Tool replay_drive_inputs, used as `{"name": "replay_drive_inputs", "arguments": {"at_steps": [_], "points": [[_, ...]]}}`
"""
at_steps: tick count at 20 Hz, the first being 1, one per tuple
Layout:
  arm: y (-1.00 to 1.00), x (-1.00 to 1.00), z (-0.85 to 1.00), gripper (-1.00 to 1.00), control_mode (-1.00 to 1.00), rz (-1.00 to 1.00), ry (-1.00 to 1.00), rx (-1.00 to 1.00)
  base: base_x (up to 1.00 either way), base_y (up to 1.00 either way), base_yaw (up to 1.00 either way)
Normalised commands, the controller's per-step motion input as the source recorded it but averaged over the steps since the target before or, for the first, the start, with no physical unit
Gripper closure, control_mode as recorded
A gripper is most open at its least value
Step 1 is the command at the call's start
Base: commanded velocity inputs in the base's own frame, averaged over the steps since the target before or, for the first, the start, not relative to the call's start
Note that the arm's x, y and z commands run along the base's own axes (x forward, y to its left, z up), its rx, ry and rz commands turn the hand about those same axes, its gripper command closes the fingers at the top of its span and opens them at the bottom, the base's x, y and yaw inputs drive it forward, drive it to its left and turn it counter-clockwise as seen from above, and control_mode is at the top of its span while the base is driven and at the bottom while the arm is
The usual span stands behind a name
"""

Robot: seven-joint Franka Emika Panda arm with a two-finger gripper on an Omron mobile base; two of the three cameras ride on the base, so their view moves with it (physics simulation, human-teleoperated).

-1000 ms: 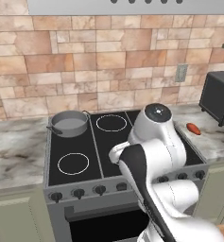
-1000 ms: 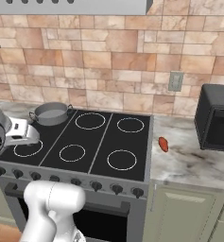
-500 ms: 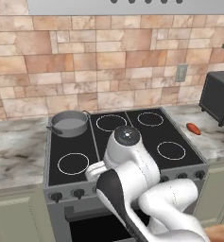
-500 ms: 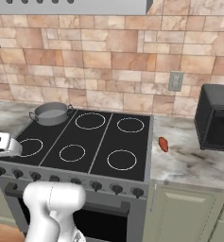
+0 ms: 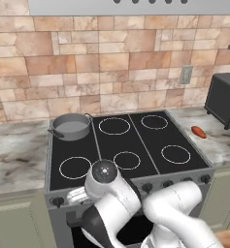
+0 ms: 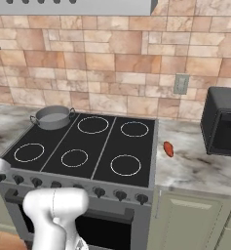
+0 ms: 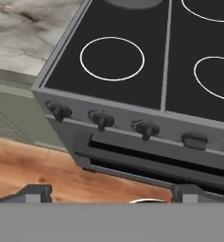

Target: Turn on the burner for the pot on the stove. Wait thirty seconds for the pot to heat up. Then add the sweet potato to the pot.

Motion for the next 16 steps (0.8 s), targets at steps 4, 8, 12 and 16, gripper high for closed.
{"name": "replay_drive_inputs", "arguments": {"at_steps": [4, 8, 12, 16], "points": [[0.40, 0.00, -0.66, -1.00, -1.00, 0.03, -0.25, 0.01, 0.00, 0.00, 0.00], [0.28, 0.00, -0.59, -1.00, -1.00, 0.03, -0.34, 0.08, 0.00, 0.00, 0.00], [0.08, 0.00, -0.47, -1.00, -1.00, 0.00, -0.31, 0.18, 0.00, 0.00, 0.00], [0.00, 0.00, -0.38, -1.00, -1.00, 0.00, -0.23, 0.19, 0.00, 0.00, 0.00]]}}
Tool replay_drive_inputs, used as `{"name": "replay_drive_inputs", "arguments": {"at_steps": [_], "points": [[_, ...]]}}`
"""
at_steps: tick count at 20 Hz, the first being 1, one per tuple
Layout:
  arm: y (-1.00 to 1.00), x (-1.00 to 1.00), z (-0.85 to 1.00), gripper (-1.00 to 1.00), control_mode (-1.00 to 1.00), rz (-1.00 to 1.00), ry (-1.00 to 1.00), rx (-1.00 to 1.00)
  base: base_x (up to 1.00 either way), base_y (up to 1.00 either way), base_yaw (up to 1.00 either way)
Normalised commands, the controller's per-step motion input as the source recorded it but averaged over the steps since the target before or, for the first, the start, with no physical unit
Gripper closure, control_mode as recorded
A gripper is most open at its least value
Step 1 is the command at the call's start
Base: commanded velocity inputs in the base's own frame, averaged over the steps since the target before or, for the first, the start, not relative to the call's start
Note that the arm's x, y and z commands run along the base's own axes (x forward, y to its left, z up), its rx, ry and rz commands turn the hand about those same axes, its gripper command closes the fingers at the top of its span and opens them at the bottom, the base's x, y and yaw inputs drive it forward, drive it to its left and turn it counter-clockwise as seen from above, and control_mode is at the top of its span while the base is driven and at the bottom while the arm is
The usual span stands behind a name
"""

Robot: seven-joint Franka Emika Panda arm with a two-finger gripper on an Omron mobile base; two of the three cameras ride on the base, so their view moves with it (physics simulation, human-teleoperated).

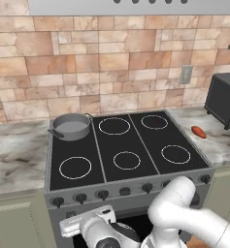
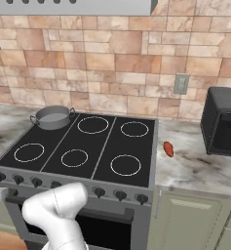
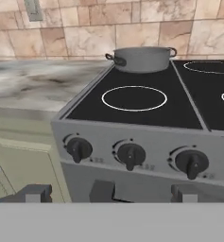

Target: Turn on the burner for the pot on the stove. Wait thirty seconds for the pot to heat up. Then add the sweet potato to the pot.

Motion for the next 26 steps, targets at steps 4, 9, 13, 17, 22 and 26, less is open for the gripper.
{"name": "replay_drive_inputs", "arguments": {"at_steps": [4, 9, 13, 17, 22, 26], "points": [[0.00, 0.00, -0.32, -1.00, -1.00, 0.00, -0.25, 0.22, 0.00, 0.00, 0.00], [0.00, 0.00, -0.20, -1.00, -1.00, 0.00, -0.21, 0.09, 0.00, 0.00, 0.00], [0.00, 0.00, 0.00, -1.00, -1.00, 0.00, -0.03, 0.00, 0.00, 0.00, 0.00], [0.00, 0.00, 0.00, -1.00, -1.00, -0.03, -0.04, 0.00, 0.00, 0.00, 0.00], [0.00, 0.05, 0.00, -1.00, -1.00, -0.17, -0.10, 0.00, 0.00, 0.00, 0.00], [0.00, 0.11, 0.00, -1.00, -1.00, -0.25, -0.03, 0.00, 0.00, 0.00, 0.00]]}}
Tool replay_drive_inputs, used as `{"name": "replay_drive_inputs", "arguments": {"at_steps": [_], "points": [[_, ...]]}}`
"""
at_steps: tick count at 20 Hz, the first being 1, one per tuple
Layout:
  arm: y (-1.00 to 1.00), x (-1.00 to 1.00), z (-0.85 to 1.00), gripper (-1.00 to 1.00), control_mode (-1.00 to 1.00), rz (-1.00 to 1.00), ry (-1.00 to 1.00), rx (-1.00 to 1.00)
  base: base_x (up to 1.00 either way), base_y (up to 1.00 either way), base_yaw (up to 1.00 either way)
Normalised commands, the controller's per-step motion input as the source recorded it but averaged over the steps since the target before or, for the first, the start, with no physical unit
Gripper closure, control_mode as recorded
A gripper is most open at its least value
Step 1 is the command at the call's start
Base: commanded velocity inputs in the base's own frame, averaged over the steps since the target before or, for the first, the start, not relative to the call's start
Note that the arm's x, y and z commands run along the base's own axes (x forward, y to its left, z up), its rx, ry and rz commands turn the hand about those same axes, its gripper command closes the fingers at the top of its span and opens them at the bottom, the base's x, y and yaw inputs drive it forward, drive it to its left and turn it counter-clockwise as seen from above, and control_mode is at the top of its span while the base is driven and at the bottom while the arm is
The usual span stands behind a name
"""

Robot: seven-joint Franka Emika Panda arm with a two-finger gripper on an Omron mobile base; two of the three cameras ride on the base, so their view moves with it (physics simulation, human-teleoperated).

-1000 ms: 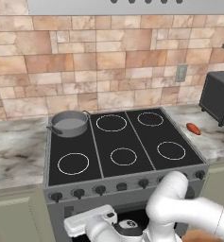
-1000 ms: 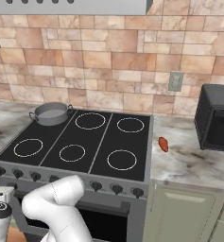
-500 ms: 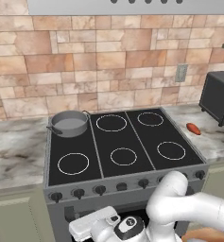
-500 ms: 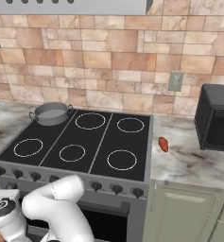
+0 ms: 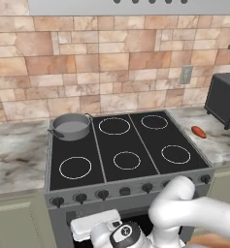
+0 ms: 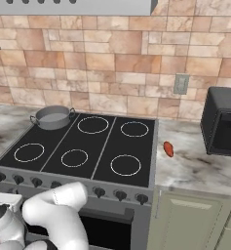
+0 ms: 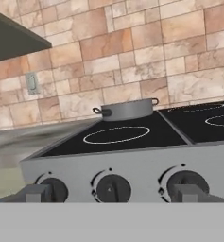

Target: Turn on the burner for the pot on the stove. Wait thirty seconds for the pot to heat up. Then add the sweet potato to the pot.

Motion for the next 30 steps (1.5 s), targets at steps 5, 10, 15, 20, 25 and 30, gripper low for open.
{"name": "replay_drive_inputs", "arguments": {"at_steps": [5, 10, 15, 20, 25, 30], "points": [[0.06, 0.26, 0.00, -1.00, -1.00, -0.21, -0.01, 0.00, 0.00, 0.00, 0.00], [0.03, 0.31, 0.00, -1.00, -1.00, -0.05, 0.00, 0.00, 0.00, 0.00, 0.00], [0.00, 0.22, -0.01, -1.00, -1.00, -0.01, 0.00, 0.00, 0.00, 0.00, 0.00], [0.00, 0.16, -0.09, -1.00, -1.00, 0.00, 0.00, 0.00, 0.00, 0.00, 0.00], [0.00, 0.18, -0.18, -1.00, -1.00, 0.00, 0.00, 0.00, 0.00, 0.00, 0.00], [0.00, 0.13, -0.22, -1.00, -1.00, 0.00, 0.00, 0.00, 0.00, 0.00, 0.00]]}}
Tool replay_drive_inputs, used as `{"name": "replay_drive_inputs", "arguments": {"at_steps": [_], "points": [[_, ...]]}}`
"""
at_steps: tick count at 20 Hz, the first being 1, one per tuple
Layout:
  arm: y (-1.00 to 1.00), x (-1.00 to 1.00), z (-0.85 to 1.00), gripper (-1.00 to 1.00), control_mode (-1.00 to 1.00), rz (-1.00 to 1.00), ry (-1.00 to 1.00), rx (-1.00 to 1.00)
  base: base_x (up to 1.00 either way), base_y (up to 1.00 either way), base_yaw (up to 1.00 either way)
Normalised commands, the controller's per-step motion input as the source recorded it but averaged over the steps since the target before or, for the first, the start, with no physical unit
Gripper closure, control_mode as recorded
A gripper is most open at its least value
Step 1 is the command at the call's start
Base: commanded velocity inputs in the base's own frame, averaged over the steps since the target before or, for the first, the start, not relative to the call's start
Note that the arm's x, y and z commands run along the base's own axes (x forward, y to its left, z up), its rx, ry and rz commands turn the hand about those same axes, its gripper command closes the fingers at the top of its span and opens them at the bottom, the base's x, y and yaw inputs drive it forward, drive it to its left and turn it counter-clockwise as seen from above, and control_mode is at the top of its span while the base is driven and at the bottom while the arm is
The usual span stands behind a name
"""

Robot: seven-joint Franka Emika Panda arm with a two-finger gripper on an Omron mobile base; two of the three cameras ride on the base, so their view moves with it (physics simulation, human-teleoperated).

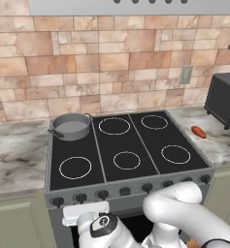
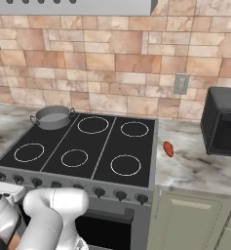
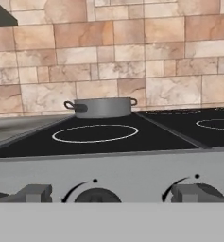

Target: Turn on the burner for the pot on the stove. Wait thirty seconds for the pot to heat up. Then add the sweet potato to the pot.

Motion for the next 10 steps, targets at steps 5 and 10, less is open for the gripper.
{"name": "replay_drive_inputs", "arguments": {"at_steps": [5, 10], "points": [[0.00, 0.08, -0.24, -1.00, -1.00, 0.00, 0.00, 0.00, 0.00, 0.00, 0.00], [0.09, 0.13, -0.16, -1.00, -1.00, 0.00, 0.00, 0.00, 0.00, 0.00, 0.00]]}}
